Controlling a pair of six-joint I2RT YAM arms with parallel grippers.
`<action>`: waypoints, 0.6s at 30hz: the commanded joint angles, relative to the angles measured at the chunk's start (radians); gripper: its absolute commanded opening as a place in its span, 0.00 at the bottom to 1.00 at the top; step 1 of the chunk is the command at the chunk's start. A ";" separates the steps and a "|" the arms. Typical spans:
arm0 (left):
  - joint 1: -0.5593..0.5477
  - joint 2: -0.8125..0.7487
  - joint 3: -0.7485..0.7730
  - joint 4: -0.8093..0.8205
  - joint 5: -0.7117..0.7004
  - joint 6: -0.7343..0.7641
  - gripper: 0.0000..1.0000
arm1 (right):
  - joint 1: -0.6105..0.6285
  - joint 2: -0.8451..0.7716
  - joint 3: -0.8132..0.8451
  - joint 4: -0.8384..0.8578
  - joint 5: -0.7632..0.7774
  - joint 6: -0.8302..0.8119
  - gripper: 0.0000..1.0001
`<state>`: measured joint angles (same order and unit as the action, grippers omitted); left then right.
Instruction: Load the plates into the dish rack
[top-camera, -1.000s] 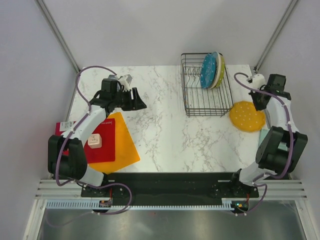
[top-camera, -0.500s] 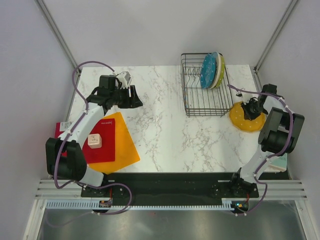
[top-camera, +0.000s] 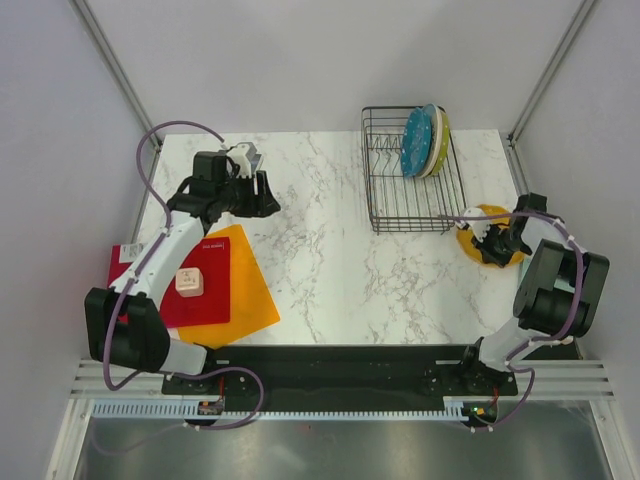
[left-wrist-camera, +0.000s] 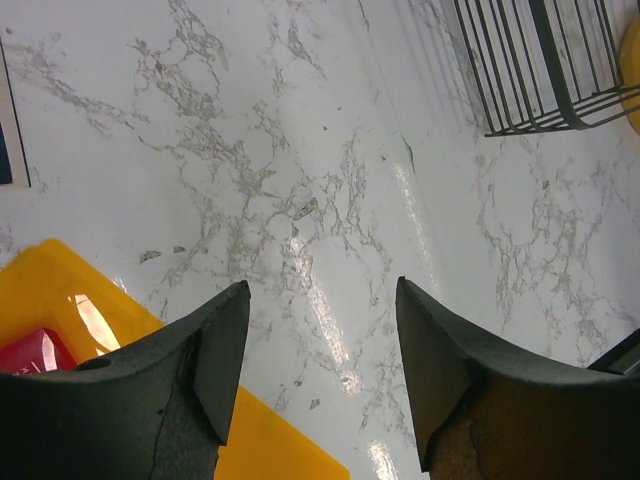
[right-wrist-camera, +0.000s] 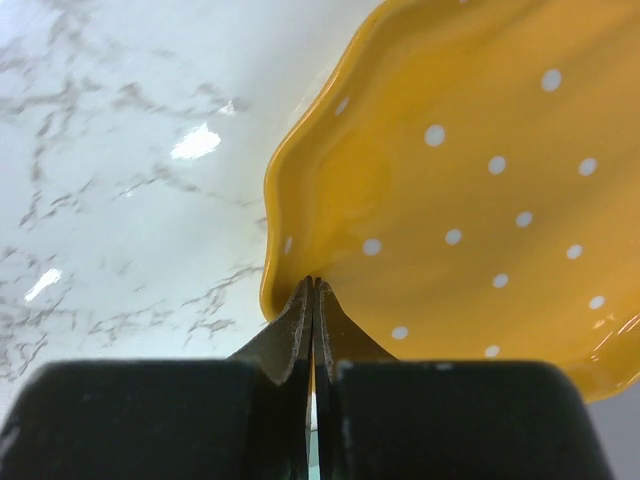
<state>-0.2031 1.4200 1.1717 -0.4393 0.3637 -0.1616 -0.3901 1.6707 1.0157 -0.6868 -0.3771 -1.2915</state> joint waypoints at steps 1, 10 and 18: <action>0.008 -0.050 -0.033 0.025 -0.020 0.040 0.67 | 0.000 -0.064 -0.114 -0.175 0.000 -0.127 0.02; 0.014 -0.119 -0.102 0.033 0.007 0.022 0.67 | 0.086 -0.242 -0.223 -0.289 0.020 -0.235 0.03; 0.062 -0.193 -0.176 0.037 0.050 -0.030 0.69 | 0.345 -0.385 -0.279 -0.335 0.003 -0.151 0.04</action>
<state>-0.1768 1.2873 1.0302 -0.4339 0.3737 -0.1635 -0.1715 1.3220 0.7471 -0.9455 -0.3309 -1.4849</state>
